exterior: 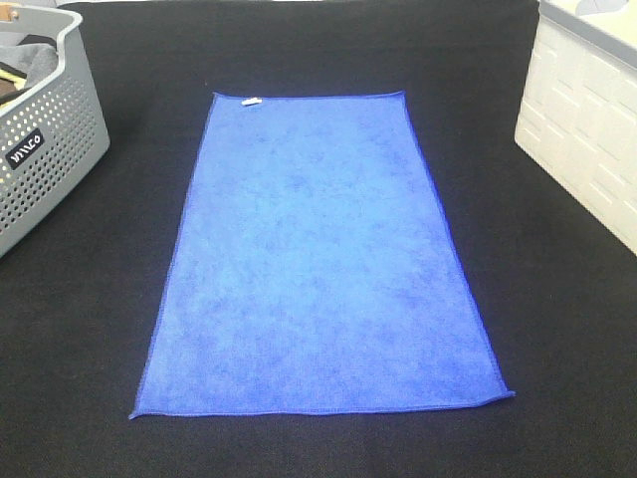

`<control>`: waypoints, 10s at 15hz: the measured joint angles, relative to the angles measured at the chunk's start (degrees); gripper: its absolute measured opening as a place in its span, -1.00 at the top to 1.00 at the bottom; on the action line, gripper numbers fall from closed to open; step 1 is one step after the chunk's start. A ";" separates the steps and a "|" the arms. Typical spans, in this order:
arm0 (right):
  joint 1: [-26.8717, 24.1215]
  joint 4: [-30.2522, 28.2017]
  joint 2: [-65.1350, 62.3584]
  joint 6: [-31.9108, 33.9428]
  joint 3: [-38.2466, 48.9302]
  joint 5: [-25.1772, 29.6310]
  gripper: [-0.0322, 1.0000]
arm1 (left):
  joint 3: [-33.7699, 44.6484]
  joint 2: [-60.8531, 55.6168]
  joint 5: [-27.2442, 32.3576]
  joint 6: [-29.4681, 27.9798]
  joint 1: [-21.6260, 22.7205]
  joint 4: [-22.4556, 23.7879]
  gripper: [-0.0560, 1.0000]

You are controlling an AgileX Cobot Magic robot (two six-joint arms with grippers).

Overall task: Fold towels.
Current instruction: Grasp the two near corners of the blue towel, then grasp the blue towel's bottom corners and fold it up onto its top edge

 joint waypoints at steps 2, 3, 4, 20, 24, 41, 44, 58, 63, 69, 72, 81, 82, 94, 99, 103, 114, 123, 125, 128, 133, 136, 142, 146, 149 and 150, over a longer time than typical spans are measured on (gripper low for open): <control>0.00 0.00 0.00 0.00 0.00 0.00 -0.39 | 0.00 0.00 0.00 0.00 0.00 0.00 -0.14; 0.00 0.00 0.00 0.00 0.00 0.00 -0.39 | 0.00 0.00 0.00 0.00 0.00 0.00 -0.14; 0.00 0.00 0.00 0.00 0.00 0.00 -0.39 | 0.00 0.00 0.00 0.00 0.00 0.00 -0.14; 0.00 0.00 0.00 0.00 0.00 0.00 -0.39 | 0.00 0.00 0.00 0.00 0.00 0.00 -0.14; 0.00 0.00 0.00 0.00 0.00 0.00 -0.39 | 0.00 0.00 0.00 0.00 0.00 0.00 -0.14; 0.00 0.00 0.00 0.00 0.00 0.00 -0.39 | 0.00 0.00 0.00 0.00 0.00 0.00 -0.14; 0.00 0.00 0.00 0.00 0.00 0.00 -0.39 | 0.00 0.00 0.00 0.00 0.00 0.00 -0.14; 0.00 0.00 0.23 0.34 -0.23 -0.69 -0.39 | -0.57 0.06 -1.49 0.00 0.00 0.00 -0.14; 0.00 0.52 11.92 2.86 -1.09 -4.93 -0.39 | -0.74 9.28 -16.79 -6.76 0.00 -4.07 -0.14; 0.00 8.31 36.55 3.04 -1.09 -9.91 -0.39 | -0.63 35.92 -21.26 -1.66 0.00 -28.30 -0.14; 0.00 13.75 47.27 -0.57 -1.09 -13.35 -0.39 | -0.63 50.42 -21.54 11.00 0.00 -38.16 -0.14; 0.00 40.62 77.06 -27.33 -1.09 -18.85 -0.39 | -0.52 85.89 -23.43 36.04 0.00 -59.64 -0.32; 0.00 43.60 79.87 -30.02 -1.09 -19.77 -0.39 | -0.52 88.18 -24.35 37.47 0.00 -60.45 -0.32; 10.03 63.54 100.73 -47.10 -2.29 -32.83 -0.39 | -2.35 104.28 -32.26 49.90 -8.88 -76.43 -0.32; 10.26 64.69 104.34 -47.10 -5.96 -30.65 -0.21 | -6.07 108.00 -31.34 49.96 -11.40 -78.32 0.02; 10.54 57.41 101.07 -40.45 -5.96 -34.26 -0.40 | -6.07 108.29 -31.91 49.96 -11.40 -78.32 0.17; 10.60 55.46 101.01 -38.90 -6.42 -36.78 -0.11 | -6.07 108.46 -31.91 49.96 -11.46 -79.64 0.17; 10.60 58.38 101.41 -41.60 -6.42 -36.27 0.20 | -6.07 108.63 -31.63 50.08 -11.46 -79.76 0.39; 10.60 58.56 104.56 -40.85 -6.42 -35.87 0.75 | -6.07 108.63 -31.63 50.13 -11.46 -79.24 0.77; 10.43 59.59 105.60 -40.68 -6.47 -34.95 0.94 | -6.07 108.63 -31.63 50.53 -11.46 -76.78 0.89; 10.43 51.74 95.57 -31.28 -4.24 -31.80 0.94 | -3.09 99.64 -31.00 41.71 -11.46 -64.52 0.89; 10.43 47.73 88.52 -26.93 0.97 -30.14 0.94 | -0.11 91.50 -27.85 32.60 -11.46 -54.03 0.89; 10.43 46.29 79.58 -24.52 8.82 -25.21 0.94 | 0.80 79.41 -17.07 15.30 -11.46 -36.67 0.89; 10.43 44.69 77.58 -22.57 7.05 -25.15 0.94 | 0.80 76.26 -17.99 11.40 -11.46 -34.84 0.89; 10.43 42.28 79.64 -22.23 -0.69 -24.87 0.94 | -1.49 77.29 -23.61 9.40 -11.46 -34.61 0.89; 10.43 40.97 82.10 -21.31 -4.58 -24.12 0.94 | -3.61 78.84 -24.47 9.28 -11.46 -34.38 0.89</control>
